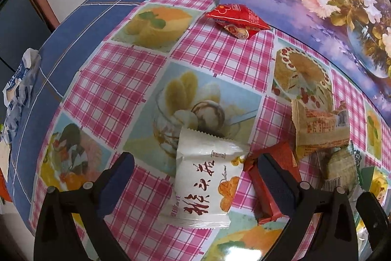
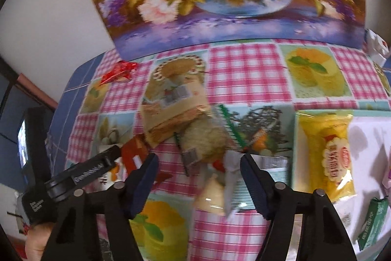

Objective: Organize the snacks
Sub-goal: 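Grasp the white snack packet with left tool while right tool grasps the red-orange box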

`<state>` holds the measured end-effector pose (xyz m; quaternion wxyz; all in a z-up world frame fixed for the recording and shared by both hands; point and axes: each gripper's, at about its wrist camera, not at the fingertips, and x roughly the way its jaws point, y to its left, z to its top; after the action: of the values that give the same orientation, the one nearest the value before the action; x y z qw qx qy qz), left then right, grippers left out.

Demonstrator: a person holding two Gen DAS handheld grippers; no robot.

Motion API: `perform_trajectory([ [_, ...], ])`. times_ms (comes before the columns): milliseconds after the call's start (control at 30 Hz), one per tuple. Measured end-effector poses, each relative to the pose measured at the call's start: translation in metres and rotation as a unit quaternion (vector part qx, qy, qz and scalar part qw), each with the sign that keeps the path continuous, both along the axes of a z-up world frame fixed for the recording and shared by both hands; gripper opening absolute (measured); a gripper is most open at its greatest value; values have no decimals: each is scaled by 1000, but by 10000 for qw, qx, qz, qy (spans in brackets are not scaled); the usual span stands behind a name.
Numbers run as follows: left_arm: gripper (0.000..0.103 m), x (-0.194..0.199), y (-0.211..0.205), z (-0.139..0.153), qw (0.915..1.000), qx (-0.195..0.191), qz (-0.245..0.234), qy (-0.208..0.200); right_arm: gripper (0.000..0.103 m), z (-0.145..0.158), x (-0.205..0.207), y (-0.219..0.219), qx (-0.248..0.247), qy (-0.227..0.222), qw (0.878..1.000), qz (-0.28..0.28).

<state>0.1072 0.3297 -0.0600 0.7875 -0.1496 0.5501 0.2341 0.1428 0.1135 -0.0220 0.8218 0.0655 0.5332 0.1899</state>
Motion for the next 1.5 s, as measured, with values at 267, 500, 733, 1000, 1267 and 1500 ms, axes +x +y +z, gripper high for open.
perform_trajectory([
  [267,101,-9,10,1,9995,234,39,192,69,-8,-7,45,60,-46,9984,568],
  [500,101,-15,34,-8,9993,73,339,133,69,-15,-10,71,-7,-98,9963,851],
  [733,101,-23,62,-12,9978,127,645,96,69,-32,-10,90,-93,-27,9938,1105],
  [1000,101,-28,84,-20,9966,-113,815,38,69,-47,-6,95,-310,-14,9930,1136],
  [1267,101,-24,77,-18,9968,-598,471,-246,58,-49,-6,97,-685,-195,9905,1176],
  [1500,101,-3,52,-26,9990,-443,28,19,46,-49,-2,85,-695,-157,9920,1040],
])
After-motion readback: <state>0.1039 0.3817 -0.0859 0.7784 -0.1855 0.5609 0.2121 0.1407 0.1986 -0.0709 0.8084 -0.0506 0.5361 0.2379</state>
